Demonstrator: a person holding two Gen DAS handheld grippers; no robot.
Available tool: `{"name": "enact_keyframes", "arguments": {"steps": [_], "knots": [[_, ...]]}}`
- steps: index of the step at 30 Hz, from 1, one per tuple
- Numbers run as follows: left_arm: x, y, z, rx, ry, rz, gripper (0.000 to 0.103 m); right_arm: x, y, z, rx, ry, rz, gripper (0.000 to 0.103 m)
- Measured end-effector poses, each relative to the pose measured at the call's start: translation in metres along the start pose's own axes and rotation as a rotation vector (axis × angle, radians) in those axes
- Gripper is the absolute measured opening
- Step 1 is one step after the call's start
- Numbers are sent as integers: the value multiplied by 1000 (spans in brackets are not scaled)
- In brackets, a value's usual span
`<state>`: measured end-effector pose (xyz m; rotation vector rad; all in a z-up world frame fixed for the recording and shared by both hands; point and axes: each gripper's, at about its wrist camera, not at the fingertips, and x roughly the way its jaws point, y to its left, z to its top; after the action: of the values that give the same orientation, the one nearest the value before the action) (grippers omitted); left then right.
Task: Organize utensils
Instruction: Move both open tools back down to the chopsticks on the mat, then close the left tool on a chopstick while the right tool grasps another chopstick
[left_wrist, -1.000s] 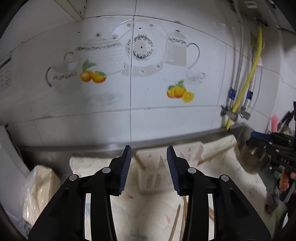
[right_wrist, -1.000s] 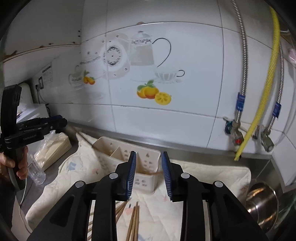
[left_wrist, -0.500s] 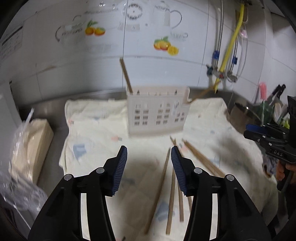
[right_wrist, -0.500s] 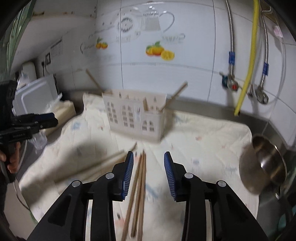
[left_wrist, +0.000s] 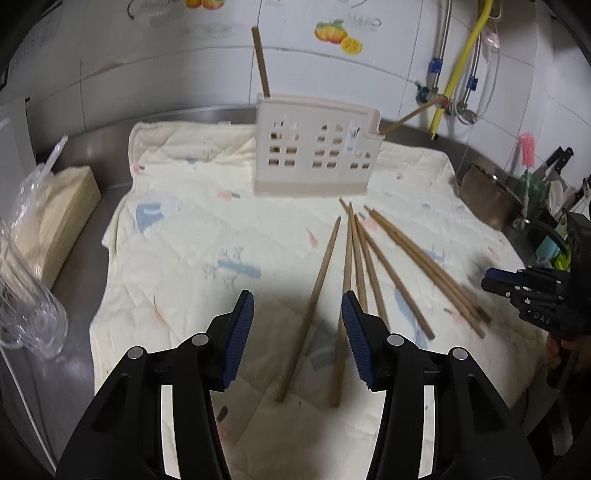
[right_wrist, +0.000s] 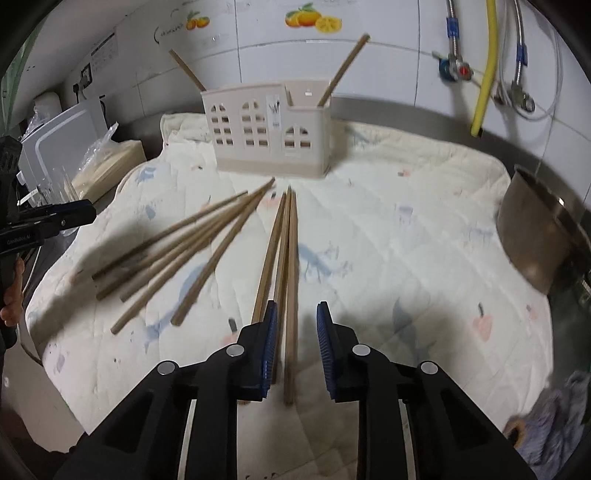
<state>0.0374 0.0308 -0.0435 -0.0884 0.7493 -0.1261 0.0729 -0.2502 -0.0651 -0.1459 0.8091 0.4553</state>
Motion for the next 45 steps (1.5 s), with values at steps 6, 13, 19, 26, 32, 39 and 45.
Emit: {"name": "enact_keyframes", "arguments": {"steps": [6, 13, 19, 26, 32, 39, 45], "knots": [[9, 3, -15, 5, 45, -3, 50, 12, 0, -7, 6, 36, 3, 15], [14, 3, -24, 20, 72, -11, 50, 24, -1, -12, 16, 63, 10, 13], [19, 0, -29, 30, 90, -13, 47, 25, 2, -12, -3, 65, 5, 11], [21, -5, -28, 51, 88, -24, 44, 26, 3, -14, -11, 77, 5, 10], [26, -8, -29, 68, 97, -25, 38, 24, 1, -17, 6, 73, 5, 7], [37, -5, -32, 73, 116, -7, 23, 19, -7, -19, 32, 67, 2, 7], [43, -3, -35, 77, 134, -2, 23, 17, -8, -21, 36, 68, -1, 7]]}}
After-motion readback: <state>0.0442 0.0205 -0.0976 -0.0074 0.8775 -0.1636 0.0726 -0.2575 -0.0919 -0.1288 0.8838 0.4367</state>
